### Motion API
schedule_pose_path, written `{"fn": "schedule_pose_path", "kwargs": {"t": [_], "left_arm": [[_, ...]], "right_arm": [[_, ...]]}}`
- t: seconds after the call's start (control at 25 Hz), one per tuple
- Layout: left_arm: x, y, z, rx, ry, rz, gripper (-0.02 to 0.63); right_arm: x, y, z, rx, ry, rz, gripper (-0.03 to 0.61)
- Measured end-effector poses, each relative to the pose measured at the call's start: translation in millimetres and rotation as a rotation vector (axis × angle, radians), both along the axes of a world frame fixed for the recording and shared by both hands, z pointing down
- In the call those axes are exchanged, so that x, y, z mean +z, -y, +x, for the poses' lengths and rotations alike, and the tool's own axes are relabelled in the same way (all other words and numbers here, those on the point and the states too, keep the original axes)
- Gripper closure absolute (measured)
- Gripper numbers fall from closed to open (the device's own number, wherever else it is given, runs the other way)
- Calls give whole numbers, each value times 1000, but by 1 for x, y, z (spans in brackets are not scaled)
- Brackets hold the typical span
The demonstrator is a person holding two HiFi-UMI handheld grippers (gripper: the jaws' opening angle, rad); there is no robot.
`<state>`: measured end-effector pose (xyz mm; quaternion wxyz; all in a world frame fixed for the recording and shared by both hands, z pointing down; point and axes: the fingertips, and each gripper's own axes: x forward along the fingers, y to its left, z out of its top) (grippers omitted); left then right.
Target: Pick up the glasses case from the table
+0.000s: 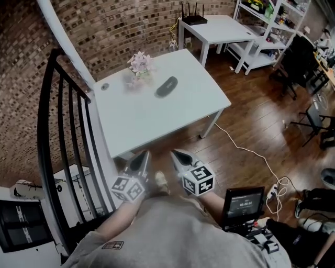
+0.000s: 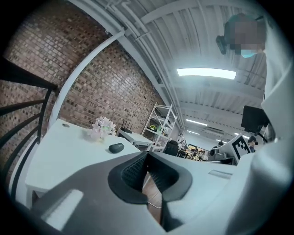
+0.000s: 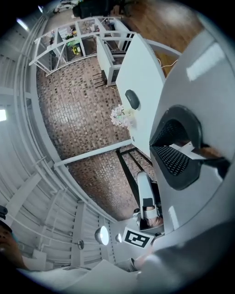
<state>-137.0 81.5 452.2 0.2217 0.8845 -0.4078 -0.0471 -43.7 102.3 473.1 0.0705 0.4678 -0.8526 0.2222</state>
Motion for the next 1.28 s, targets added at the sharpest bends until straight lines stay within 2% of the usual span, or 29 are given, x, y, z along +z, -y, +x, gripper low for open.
{"fn": "schedule_pose_path", "kwargs": {"t": [0.28,0.64,1.0,1.28], "left_arm": [[6,92,-14,36,3,-13,614],[18,151,-9,70,25,-39,614],[31,216,34,13,81,-47,614],[46,273,79,-28,157,-52,614]], "right_arm": [[1,95,-15,31,-14,-12,568],[12,156,-10,49,-31,-48,568],[27,221,36,-13,-27,-64,568],[42,282,81,-81,-16,-83,568]]}}
